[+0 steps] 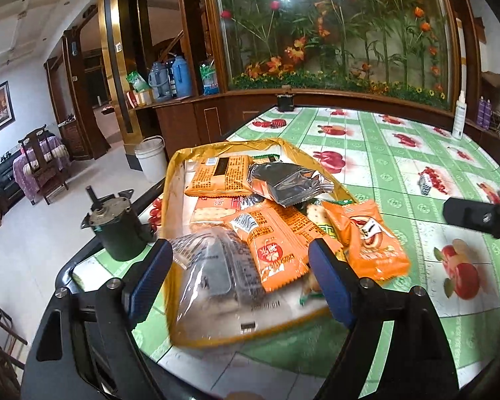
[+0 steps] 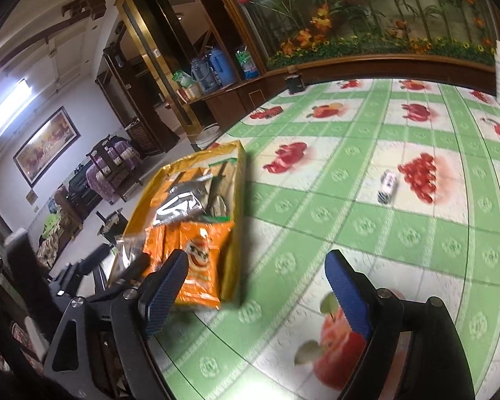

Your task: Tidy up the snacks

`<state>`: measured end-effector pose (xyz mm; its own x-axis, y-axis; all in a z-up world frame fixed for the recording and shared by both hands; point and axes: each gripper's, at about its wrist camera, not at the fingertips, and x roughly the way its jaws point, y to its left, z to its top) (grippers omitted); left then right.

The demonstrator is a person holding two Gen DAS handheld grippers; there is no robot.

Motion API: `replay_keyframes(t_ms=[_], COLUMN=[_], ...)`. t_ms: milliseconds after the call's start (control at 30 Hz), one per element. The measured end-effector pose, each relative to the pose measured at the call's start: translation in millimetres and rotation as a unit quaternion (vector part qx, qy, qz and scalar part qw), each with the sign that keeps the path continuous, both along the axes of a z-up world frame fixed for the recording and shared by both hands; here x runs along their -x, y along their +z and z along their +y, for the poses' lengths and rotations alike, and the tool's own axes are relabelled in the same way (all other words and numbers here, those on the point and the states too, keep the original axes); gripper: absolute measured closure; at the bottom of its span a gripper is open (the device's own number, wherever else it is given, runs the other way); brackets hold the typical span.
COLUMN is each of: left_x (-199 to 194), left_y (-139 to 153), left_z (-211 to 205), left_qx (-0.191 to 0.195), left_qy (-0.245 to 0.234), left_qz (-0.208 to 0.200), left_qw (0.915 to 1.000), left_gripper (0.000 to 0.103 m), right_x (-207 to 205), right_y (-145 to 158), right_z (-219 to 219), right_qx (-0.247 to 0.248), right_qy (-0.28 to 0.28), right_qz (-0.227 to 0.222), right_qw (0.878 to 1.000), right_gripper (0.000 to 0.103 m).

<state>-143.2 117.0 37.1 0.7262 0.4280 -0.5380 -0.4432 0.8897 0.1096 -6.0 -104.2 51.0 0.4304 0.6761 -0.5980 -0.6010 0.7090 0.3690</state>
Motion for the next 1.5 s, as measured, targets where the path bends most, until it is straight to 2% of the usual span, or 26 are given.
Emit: replay_keyframes(t_ms=[200, 367, 567, 700, 967, 1133, 1500], left_x=[7.3, 9.1, 8.1, 5.3, 10.4, 14.0, 18.8], left_y=[2.0, 2.2, -7.2, -8.5, -13.9, -13.4, -14.2], left_z=[-1.9, -3.4, 3.9, 10.0, 17.5, 16.6, 18.3], left_qx=[-0.019, -0.045, -0.001, 0.011, 0.009, -0.005, -0.004], left_qy=[0.026, 0.043, 0.006, 0.006, 0.029, 0.036, 0.041], left_qz=[0.031, 0.060, 0.062, 0.060, 0.049, 0.048, 0.041], left_qw=[0.9990, 0.9963, 0.9981, 0.9981, 0.9984, 0.9982, 0.9983], left_gripper=[0.014, 0.014, 0.014, 0.014, 0.014, 0.014, 0.014], right_x=[7.8, 7.7, 8.8, 14.5, 22.9, 26.7, 31.3], right_y=[-1.6, -1.4, -2.0, -0.8, -2.7, -2.6, -0.7], right_z=[0.1, -2.2, 5.4, 11.3, 20.0, 22.7, 24.3], right_qx=[0.024, 0.017, 0.035, 0.040, 0.047, 0.050, 0.052], right_qy=[-0.004, -0.002, 0.009, 0.026, 0.046, 0.051, 0.055], right_qz=[-0.022, -0.020, -0.026, -0.037, -0.038, -0.041, -0.049], right_qw=[0.999, 1.000, 0.999, 0.998, 0.997, 0.997, 0.996], right_gripper=[0.017, 0.017, 0.017, 0.017, 0.017, 0.017, 0.017])
